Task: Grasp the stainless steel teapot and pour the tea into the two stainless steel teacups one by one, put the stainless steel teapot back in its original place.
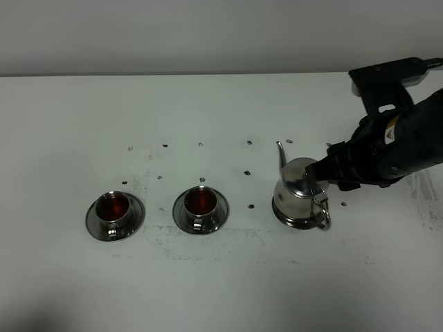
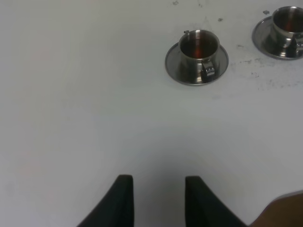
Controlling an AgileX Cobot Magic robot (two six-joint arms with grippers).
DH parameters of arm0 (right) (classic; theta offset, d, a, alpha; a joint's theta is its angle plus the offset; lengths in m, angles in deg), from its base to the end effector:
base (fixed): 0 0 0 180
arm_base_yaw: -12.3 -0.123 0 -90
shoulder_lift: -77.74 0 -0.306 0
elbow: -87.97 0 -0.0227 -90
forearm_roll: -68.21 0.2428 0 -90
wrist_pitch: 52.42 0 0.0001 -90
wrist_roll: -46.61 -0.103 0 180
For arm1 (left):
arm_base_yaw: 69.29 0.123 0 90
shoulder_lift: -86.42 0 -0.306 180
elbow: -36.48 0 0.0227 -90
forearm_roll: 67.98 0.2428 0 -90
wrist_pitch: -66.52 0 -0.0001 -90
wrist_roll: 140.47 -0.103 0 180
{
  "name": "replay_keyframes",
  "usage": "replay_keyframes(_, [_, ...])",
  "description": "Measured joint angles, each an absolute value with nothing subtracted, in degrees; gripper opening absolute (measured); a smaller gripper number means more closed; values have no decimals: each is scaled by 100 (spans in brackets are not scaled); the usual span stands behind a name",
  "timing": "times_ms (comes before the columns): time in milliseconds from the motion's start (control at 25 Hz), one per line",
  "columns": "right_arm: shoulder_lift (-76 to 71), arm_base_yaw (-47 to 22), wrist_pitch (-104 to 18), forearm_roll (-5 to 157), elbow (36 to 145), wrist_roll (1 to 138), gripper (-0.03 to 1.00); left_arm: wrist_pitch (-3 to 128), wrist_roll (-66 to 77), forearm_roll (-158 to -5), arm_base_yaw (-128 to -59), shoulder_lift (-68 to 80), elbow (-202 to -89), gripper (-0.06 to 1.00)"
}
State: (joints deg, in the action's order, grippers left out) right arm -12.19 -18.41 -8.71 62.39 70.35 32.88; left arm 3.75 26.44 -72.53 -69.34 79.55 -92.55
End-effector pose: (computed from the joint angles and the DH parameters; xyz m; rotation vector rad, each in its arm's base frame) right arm 0.2509 0.1406 0.2874 -0.4622 2.6002 0.1469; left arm -0.0219 -0.0072 0.2558 0.2447 2.0883 0.0407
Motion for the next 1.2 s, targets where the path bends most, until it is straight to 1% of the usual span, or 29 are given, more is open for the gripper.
replay_keyframes(400, [-902,-1841,-723,6239,7035,3293,33,375,2639,-7253,-6934,7955,-9255,27])
replay_keyframes(600, [-236,-1820,402,6209,7035,3293,27,375,2639,-7253,-6934,7955,-9255,27])
replay_keyframes(680, [168,-1675,982,6270,7035,3361,25,375,2639,-7253,-6934,7955,-9255,27])
replay_keyframes(800, [716,-1128,1579,6530,7008,3777,22,375,2639,-7253,-6934,7955,-9255,27])
replay_keyframes(960, [1566,-78,1687,6858,6680,4661,22,375,2639,-7253,-6934,7955,-9255,27])
replay_keyframes(1080, [2291,724,1704,7073,6213,5121,22,375,2645,-7253,-6934,7955,-9255,27])
replay_keyframes(1200, [2990,1305,1729,7291,5624,5296,22,375,2645,-7253,-6934,7955,-9255,27])
